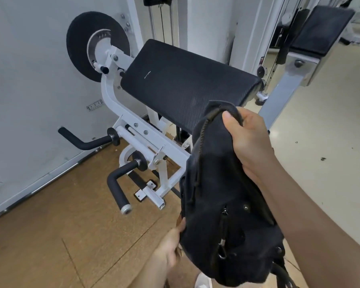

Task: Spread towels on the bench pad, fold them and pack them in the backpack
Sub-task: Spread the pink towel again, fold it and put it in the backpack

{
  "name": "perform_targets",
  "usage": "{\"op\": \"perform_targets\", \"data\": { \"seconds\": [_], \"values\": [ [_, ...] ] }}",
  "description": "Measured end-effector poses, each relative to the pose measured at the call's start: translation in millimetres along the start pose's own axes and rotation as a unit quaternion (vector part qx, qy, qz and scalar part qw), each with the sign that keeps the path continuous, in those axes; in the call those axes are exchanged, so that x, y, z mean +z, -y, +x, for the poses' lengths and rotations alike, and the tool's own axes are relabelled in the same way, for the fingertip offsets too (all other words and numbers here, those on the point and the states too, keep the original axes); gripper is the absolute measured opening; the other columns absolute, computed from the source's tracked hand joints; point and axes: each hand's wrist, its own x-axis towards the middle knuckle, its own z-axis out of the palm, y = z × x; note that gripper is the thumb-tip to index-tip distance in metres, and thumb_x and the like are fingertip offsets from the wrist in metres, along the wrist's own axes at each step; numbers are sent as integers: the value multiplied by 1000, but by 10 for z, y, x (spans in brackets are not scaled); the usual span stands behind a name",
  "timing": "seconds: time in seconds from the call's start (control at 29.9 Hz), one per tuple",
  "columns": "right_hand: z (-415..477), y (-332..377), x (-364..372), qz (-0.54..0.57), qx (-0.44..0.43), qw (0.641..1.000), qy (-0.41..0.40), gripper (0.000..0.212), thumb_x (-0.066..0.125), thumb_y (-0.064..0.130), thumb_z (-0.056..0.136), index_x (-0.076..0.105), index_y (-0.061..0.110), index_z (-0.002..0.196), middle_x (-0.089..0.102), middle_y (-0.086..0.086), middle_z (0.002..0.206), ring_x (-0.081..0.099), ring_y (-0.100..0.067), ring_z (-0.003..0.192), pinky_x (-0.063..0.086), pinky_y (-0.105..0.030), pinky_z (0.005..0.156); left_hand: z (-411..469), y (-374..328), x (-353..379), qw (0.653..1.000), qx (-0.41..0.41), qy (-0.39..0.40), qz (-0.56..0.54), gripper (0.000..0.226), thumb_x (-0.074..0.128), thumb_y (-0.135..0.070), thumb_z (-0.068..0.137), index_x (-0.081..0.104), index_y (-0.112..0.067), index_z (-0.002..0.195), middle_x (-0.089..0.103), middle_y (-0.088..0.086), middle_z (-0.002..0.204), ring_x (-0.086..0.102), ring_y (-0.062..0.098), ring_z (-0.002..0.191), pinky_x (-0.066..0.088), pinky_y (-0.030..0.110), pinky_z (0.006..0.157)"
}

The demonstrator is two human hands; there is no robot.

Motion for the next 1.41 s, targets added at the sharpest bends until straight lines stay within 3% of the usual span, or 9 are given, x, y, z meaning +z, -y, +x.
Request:
{"op": "perform_targets", "data": {
  "seconds": [0.27, 0.4, 0.6, 0.67, 0.77, 1.0, 1.14, 1.27, 1.41],
  "values": [
    [213, -16, -553, 41, -38, 992, -116, 16, 53, 14, 93, 66, 14, 85, 62, -2, 86, 56, -13, 81, 46, -30, 74, -971, -1379, 285, 949, 302, -94, 8, 14, 70, -19, 88, 58, -13, 93, 71, 13, 98, 66, 21, 80, 53, 35, 76],
    [201, -56, -517, 48, -2, 994, -99, 19, 50, 12, 96, 64, 18, 85, 67, -1, 82, 62, -13, 77, 49, -25, 69, -1394, -2832, 277, 841, 494, -155, 157, 23, 78, -24, 77, 62, -14, 90, 65, -2, 80, 60, 13, 72, 47, 24, 66],
    [49, -406, -163, -149, 143, 975, 76, 12, 50, 12, 88, 57, 3, 91, 62, -21, 85, 58, -32, 73, 41, -33, 61, -763, -3329, 101, 587, 465, -367, 552, 34, 63, -34, 88, 58, -22, 119, 54, 9, 123, 50, 33, 118, 42, 50, 99],
    [-38, -599, -45, -199, 193, 953, 118, 21, 51, 18, 80, 55, 0, 90, 62, -25, 86, 62, -39, 78, 40, -33, 61, -632, -3002, 161, 533, 521, -273, 609, 34, 56, -22, 89, 60, -21, 123, 55, 9, 124, 50, 32, 120, 43, 47, 99],
    [-66, -693, 5, -224, 227, 940, 120, 15, 51, 20, 80, 50, 5, 81, 54, -18, 70, 57, -30, 64, 36, -31, 57, -441, -2326, 239, 526, 487, -74, 693, 47, 55, -38, 87, 55, -23, 131, 55, 0, 131, 49, 24, 124, 43, 42, 102],
    [-51, -625, -88, -272, 105, 952, 91, 45, 57, 18, 87, 34, 38, 120, 65, 1, 79, 62, -15, 65, 53, -40, 65, -192, -2160, 196, 640, 393, -153, 642, 44, 57, -53, 87, 51, -30, 123, 57, -5, 117, 51, 18, 118, 40, 43, 92],
    [-106, -655, -2, -296, -65, 943, 140, 72, 44, 7, 94, 21, 58, 140, 55, 10, 98, 57, -8, 80, 51, -29, 70, -198, -2150, 461, 604, 382, -160, 681, 48, 63, -56, 81, 45, -34, 120, 56, -6, 113, 48, 21, 115, 35, 45, 89],
    [-89, -751, 39, -301, -83, 942, 125, 56, 40, 4, 95, 47, 40, 138, 43, 13, 90, 49, -5, 82, 41, -18, 68, -93, -2121, 507, 566, 423, -138, 694, 20, 65, -45, 86, 62, -36, 104, 44, -8, 102, 42, 18, 112, 34, 39, 90],
    [-58, -686, -22, -306, -45, 949, 64, 42, 48, 9, 92, 59, 27, 128, 53, 15, 92, 52, 2, 88, 40, -12, 70, -173, -2260, 325, 699, 435, -81, 562, 8, 74, -28, 84, 75, -21, 89, 71, -4, 87, 63, 12, 86, 47, 27, 76]
  ]
}}
